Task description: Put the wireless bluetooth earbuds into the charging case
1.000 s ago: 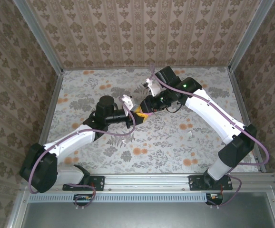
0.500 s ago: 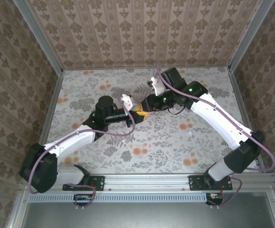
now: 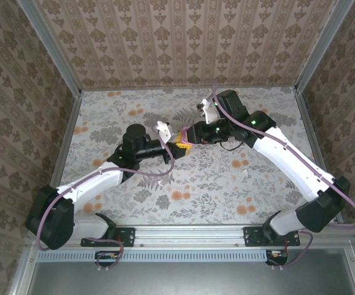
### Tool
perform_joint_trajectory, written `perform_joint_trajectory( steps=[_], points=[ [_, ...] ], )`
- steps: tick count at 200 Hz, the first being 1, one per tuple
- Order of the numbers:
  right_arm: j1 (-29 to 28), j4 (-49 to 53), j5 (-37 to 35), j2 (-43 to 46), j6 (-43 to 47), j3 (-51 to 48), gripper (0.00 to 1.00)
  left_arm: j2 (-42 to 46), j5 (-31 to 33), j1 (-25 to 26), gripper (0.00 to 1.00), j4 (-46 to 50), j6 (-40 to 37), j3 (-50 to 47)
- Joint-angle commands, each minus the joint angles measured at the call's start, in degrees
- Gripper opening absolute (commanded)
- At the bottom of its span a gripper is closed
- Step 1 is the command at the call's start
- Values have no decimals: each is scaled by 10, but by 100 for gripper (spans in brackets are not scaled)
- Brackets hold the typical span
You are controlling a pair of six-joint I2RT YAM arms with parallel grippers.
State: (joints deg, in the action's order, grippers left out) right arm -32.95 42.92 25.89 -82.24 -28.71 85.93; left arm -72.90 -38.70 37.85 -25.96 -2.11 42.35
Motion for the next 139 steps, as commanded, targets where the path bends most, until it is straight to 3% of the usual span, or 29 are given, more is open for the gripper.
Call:
perform_joint_trajectory(
  steps=[1,28,79,139],
  points=[
    [6,-44,4,21,-32,-19,29,19,8,2,34,-23,5,-5],
    [10,-67,4,51,-47,-37,23,21,13,2,34,-22,1,-5],
    [18,-94,-13,85,-62,-55,23,25,15,2,35,-18,-4,-8],
    [90,-173,-75,141,-163,-126,33,36,2,4,34,4,-11,3]
  ],
)
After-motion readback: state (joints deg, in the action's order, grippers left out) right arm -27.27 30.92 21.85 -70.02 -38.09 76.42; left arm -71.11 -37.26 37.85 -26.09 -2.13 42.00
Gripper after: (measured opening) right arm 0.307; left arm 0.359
